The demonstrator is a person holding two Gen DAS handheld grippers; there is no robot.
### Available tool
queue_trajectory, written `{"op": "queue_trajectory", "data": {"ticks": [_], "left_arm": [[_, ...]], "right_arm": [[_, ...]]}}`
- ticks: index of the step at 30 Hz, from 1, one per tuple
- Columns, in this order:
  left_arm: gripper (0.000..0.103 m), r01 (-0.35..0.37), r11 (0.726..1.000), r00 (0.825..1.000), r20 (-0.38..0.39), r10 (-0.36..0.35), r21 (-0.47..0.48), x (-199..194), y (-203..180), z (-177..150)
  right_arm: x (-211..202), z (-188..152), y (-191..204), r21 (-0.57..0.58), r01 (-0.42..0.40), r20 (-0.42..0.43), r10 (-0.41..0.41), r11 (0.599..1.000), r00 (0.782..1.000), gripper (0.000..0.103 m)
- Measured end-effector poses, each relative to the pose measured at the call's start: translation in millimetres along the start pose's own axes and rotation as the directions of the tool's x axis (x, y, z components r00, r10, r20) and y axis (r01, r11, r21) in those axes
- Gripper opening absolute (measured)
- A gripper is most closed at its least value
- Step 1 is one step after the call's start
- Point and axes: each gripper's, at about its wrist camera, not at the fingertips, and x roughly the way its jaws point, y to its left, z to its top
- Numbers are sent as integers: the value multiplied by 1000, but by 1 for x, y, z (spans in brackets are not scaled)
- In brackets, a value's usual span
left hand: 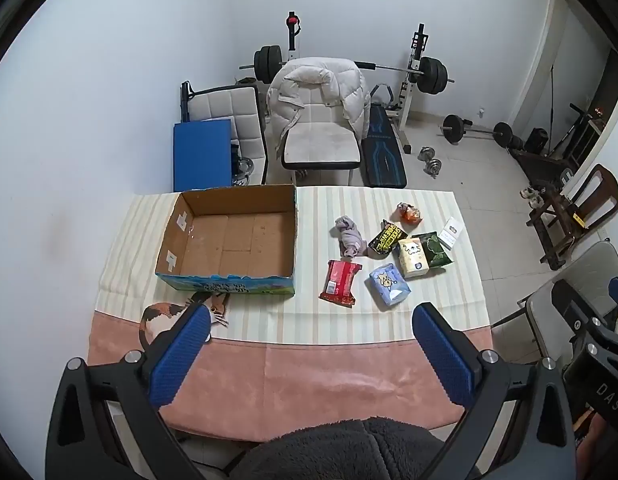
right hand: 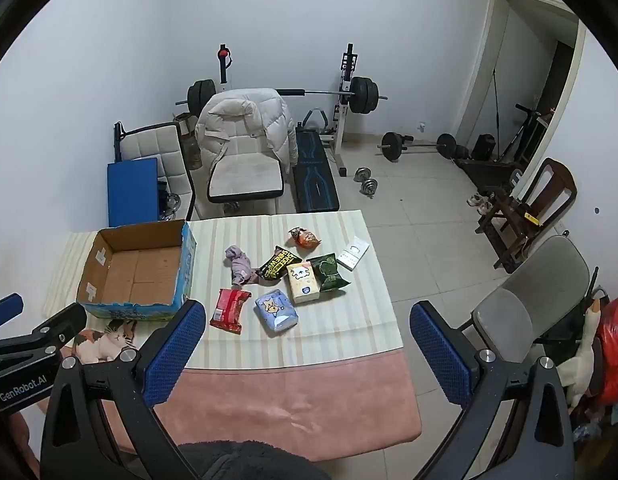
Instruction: Organize soft objects
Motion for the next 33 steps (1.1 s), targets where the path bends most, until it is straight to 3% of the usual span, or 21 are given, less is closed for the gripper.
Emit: {"op": "queue_trajectory", "data": {"ticks": [33], "left_arm": [[103,6,1000,999,45,-6,4,-12,-1,4]], "right_arm": [[-6,2,1,-3,12,16,-12,1000,1000,103]]}}
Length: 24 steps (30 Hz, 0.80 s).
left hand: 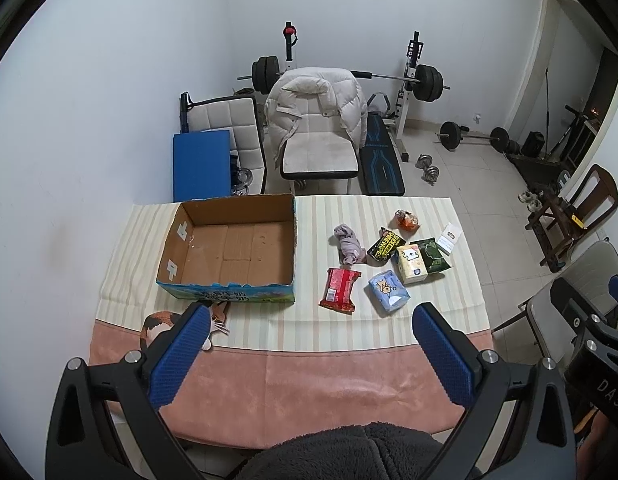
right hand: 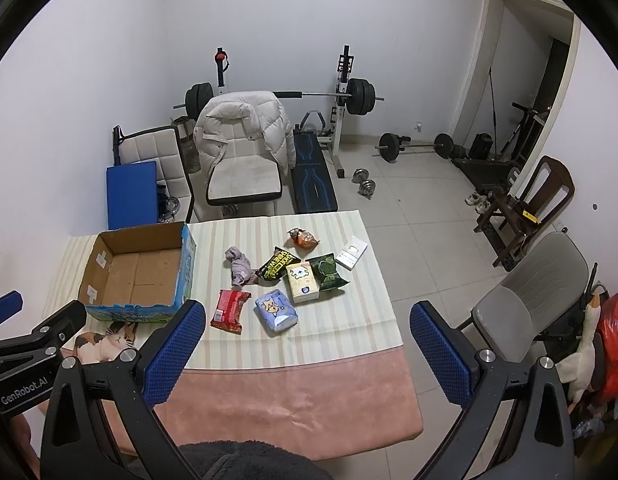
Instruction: Organize soft objects
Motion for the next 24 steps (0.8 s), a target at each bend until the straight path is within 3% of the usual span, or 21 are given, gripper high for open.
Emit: {"op": "queue_trajectory", "data": {"ticks": [24], "left_arm": [[103,5,1000,1000,8,-5,0,-3,-2,1]], "right_arm": [[-5,1,1,2,0,4,0,1000,1000,103]]}}
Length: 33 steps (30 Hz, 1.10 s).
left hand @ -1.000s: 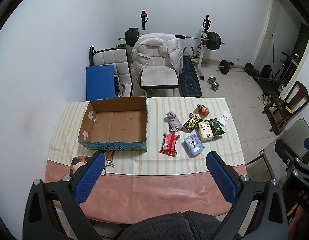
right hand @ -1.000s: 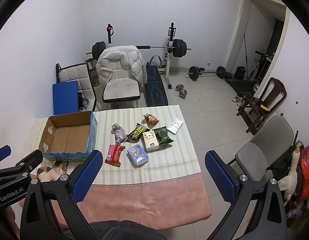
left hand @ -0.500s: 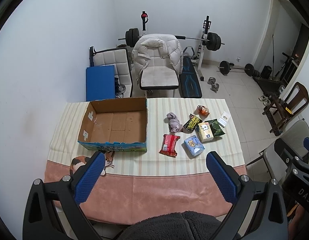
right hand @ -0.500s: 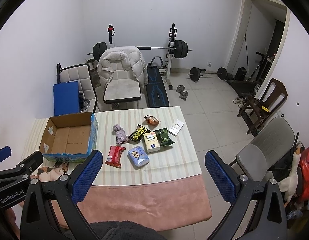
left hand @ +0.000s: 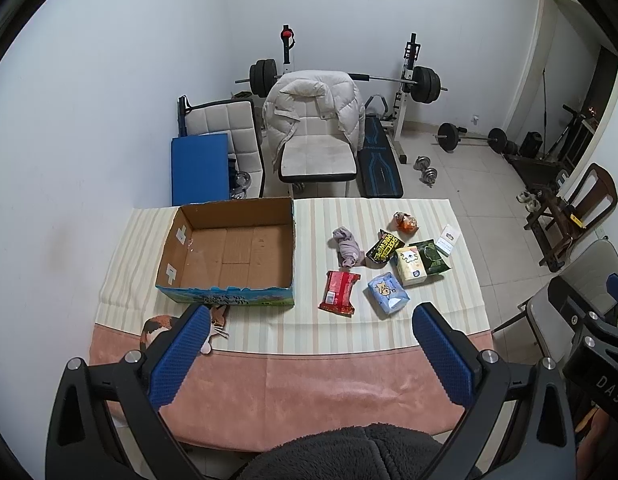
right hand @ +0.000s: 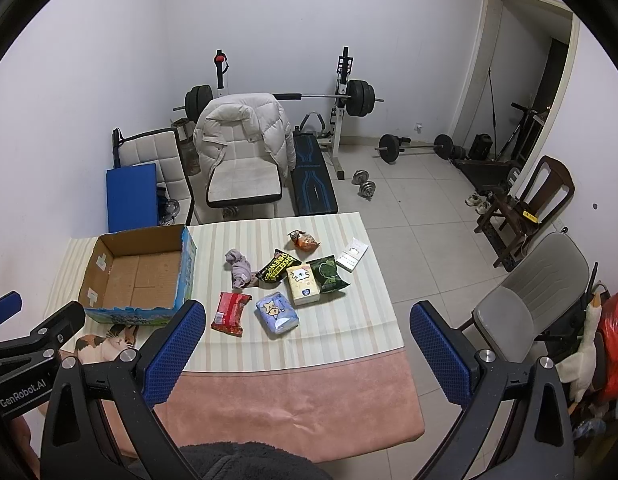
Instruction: Organize soft objects
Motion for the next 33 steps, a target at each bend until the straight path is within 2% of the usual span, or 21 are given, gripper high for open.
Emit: {"op": "queue_trajectory", "data": {"ticks": [33], "left_arm": [[103,4,1000,1000,7,-4,0,-2,5,2]], "right_arm": [[0,1,1,4,-3,-1,3,1000,1000,103]]}}
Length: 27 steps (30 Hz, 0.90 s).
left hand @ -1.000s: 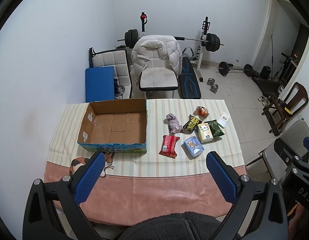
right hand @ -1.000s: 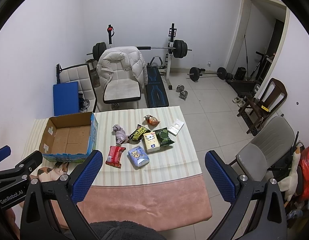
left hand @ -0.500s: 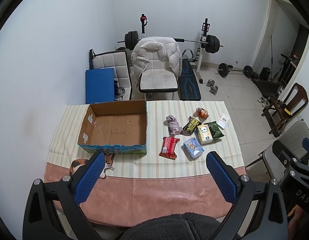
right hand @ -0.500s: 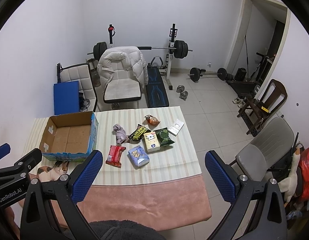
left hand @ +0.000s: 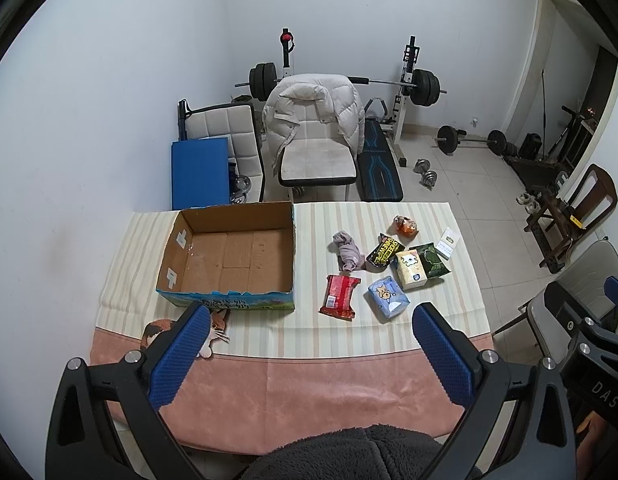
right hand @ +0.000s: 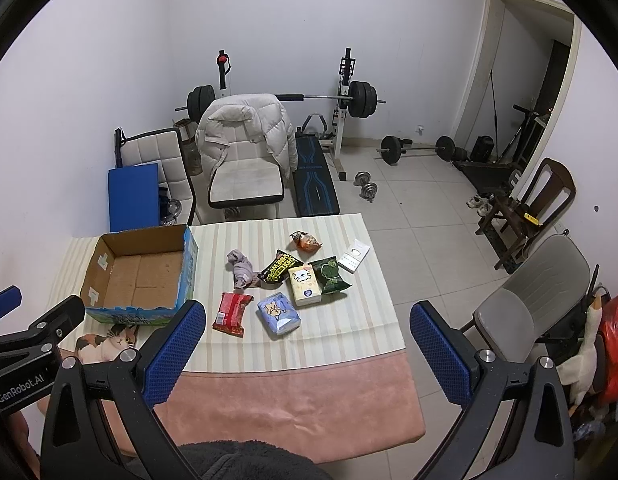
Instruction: Organize soft objects
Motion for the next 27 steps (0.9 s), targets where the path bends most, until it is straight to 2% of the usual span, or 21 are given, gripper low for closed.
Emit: {"op": "queue_trajectory", "data": {"ticks": [10,14,18,22,27], "left_arm": [[103,7,1000,1000,-26,-7,6,9,-3,4],[103,6,1000,999,-51,-5,18,34,-9,12],[103,7,997,995,-102,0,70,82,-22,23],[103,46,992,974,-228,-19,116,154,-33,36],[103,101,984,917,-396,-36,145,261,-51,48]], "right_arm": [[9,1,3,13,-1,-22,1,1000,1000,103],[27,2,2,34,-5,-48,7,999,999,103],[69,2,-13,80,-41,-107,49,996,993,103],[142,1,-24,108,-67,-209,88,992,974,103],[253,1,-30,119,-114,-338,148,986,930,103]]}}
